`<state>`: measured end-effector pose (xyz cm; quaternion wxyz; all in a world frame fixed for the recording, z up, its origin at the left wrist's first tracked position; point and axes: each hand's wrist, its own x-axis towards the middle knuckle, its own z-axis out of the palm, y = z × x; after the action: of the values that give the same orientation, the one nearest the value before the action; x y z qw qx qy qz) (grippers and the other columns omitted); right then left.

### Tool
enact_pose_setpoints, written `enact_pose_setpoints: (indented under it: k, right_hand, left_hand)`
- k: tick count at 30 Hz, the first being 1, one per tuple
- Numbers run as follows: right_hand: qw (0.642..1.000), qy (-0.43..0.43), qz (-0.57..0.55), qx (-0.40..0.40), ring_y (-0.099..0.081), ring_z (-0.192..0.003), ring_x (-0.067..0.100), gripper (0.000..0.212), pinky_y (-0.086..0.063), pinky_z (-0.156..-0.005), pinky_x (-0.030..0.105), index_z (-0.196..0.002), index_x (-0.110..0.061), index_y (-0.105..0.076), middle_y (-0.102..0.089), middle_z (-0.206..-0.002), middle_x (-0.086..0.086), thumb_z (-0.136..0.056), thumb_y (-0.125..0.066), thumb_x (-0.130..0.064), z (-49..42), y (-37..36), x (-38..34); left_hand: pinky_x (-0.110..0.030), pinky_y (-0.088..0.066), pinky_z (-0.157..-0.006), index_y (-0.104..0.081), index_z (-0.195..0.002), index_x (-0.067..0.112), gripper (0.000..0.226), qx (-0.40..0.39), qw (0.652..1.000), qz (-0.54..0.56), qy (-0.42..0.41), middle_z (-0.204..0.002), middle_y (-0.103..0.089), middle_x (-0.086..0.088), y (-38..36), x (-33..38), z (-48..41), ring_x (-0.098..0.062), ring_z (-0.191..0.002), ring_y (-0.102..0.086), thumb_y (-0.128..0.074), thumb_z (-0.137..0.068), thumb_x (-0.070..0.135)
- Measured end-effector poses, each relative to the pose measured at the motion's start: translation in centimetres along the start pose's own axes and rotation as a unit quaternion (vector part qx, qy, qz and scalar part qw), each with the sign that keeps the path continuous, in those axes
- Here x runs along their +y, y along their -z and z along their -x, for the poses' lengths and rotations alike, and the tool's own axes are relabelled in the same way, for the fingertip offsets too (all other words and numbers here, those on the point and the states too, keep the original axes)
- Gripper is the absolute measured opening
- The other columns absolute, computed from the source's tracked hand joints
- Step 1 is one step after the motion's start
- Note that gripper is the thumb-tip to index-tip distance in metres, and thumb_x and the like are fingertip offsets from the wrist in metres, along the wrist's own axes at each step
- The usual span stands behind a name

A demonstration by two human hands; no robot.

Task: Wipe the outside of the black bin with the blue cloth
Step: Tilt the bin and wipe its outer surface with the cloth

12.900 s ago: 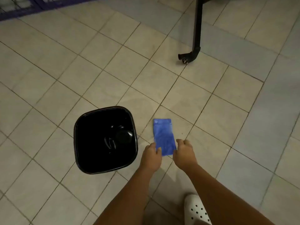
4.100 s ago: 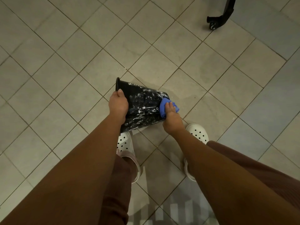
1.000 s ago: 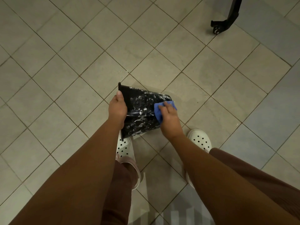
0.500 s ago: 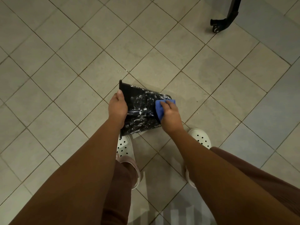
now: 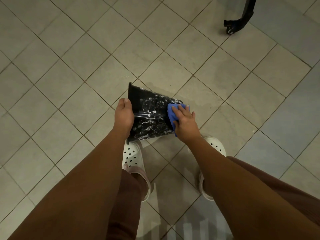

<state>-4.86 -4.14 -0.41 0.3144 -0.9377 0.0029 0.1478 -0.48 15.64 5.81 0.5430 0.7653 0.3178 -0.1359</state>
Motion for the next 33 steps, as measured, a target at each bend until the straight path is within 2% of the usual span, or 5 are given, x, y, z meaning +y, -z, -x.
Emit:
enact_pose_setpoints:
  k: [5, 10, 18, 24, 33]
  right_hand:
    - [0.998, -0.039, -0.019, 0.040, -0.036, -0.129, 0.047, 0.062, -0.043, -0.097, 0.055, -0.134, -0.001, -0.044, -0.036, -0.142, 0.025, -0.075, -0.064, 0.008, 2.6, -1.6, 0.6]
    - [0.997, 0.069, -0.011, 0.045, -0.029, -0.133, 0.047, 0.068, -0.029, -0.106, 0.055, -0.135, -0.003, -0.045, -0.037, -0.142, 0.026, -0.072, -0.062, 0.015, 2.6, -2.2, -0.9]
    - [0.995, -0.083, -0.029, 0.048, -0.028, -0.135, 0.038, 0.061, -0.032, -0.109, 0.046, -0.138, -0.001, -0.038, -0.030, -0.146, 0.022, -0.081, -0.056, 0.010, 1.8, -1.5, -0.3]
    - [0.998, 0.055, -0.017, 0.030, -0.018, -0.141, 0.036, 0.068, -0.012, -0.111, 0.035, -0.141, -0.005, -0.035, -0.027, -0.149, 0.020, -0.079, -0.057, 0.012, 2.6, -1.8, -1.8]
    - [0.994, -0.089, -0.026, 0.051, -0.015, -0.142, 0.031, 0.066, -0.016, -0.115, 0.033, -0.144, -0.002, -0.026, -0.021, -0.151, 0.019, -0.083, -0.052, 0.008, 1.8, -1.5, -1.1]
  left_hand:
    - [-0.040, -0.047, -0.087, -0.051, -0.119, 0.006, 0.040, 0.001, 0.996, -0.070, -0.046, -0.106, -0.059, -0.013, -0.1, 0.0, -0.2, -0.026, -0.099, -0.057, -0.026, -0.107, 0.034]
    - [-0.036, -0.044, -0.081, -0.053, -0.120, 0.004, 0.039, 0.009, 0.991, -0.110, -0.071, -0.101, -0.058, -0.011, -0.3, -0.3, -0.4, -0.024, -0.094, -0.055, -0.027, -0.107, 0.031]
    - [-0.031, -0.038, -0.079, -0.052, -0.121, 0.003, 0.039, 0.040, 0.989, -0.127, -0.058, -0.101, -0.056, -0.009, -0.6, 0.0, -0.3, -0.021, -0.091, -0.052, -0.028, -0.107, 0.029]
    - [-0.032, -0.038, -0.074, -0.051, -0.119, 0.003, 0.037, 0.033, 0.989, -0.130, -0.057, -0.096, -0.055, -0.008, -0.5, 0.0, -0.4, -0.020, -0.087, -0.051, -0.027, -0.107, 0.030]
    - [-0.032, -0.040, -0.078, -0.052, -0.122, 0.004, 0.039, 0.032, 0.991, -0.117, -0.054, -0.101, -0.057, -0.009, -0.6, 0.1, -0.5, -0.021, -0.090, -0.053, -0.028, -0.107, 0.030]
